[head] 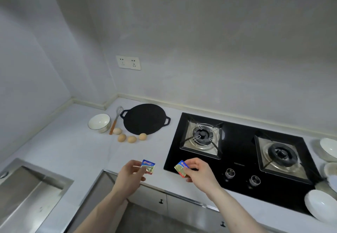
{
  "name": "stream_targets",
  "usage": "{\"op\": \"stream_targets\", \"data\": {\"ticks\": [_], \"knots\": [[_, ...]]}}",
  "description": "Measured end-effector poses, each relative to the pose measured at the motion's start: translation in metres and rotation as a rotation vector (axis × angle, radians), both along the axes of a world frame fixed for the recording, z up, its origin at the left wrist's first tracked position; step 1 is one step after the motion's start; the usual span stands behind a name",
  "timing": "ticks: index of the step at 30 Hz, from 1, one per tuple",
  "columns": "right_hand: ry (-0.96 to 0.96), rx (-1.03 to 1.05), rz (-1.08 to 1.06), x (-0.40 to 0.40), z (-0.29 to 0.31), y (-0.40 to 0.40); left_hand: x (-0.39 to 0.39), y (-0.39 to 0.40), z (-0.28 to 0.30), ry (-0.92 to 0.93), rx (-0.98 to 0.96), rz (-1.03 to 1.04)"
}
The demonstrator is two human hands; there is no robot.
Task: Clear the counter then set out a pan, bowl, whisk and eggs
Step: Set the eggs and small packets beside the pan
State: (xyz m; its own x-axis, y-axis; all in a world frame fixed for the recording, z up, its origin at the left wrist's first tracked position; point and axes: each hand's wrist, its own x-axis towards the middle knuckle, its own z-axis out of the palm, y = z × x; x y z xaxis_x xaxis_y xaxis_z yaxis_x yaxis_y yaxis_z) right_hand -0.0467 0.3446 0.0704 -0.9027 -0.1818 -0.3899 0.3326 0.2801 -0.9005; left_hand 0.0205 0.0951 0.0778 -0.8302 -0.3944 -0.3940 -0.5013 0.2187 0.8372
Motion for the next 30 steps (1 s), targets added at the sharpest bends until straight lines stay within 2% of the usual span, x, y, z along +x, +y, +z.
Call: {"op": "stream_targets", "data": {"ticks": [7,16,30], "knots": [[-0.043,0.017,0.025,-0.030,-0.017,-0.068,-0.024,-0.065,-0.014,-0.062,0.033,0.043],[-0.106,0.012,-0.058,-0.076,-0.043,-0.158,-0.073,-0.149,-0.037,-0.097,0.092,0.041],[-0.338,0.012,-0.185,-0.101,-0.093,-0.203,-0.100,-0.194,-0.084,-0.299,0.223,0.121]]}}
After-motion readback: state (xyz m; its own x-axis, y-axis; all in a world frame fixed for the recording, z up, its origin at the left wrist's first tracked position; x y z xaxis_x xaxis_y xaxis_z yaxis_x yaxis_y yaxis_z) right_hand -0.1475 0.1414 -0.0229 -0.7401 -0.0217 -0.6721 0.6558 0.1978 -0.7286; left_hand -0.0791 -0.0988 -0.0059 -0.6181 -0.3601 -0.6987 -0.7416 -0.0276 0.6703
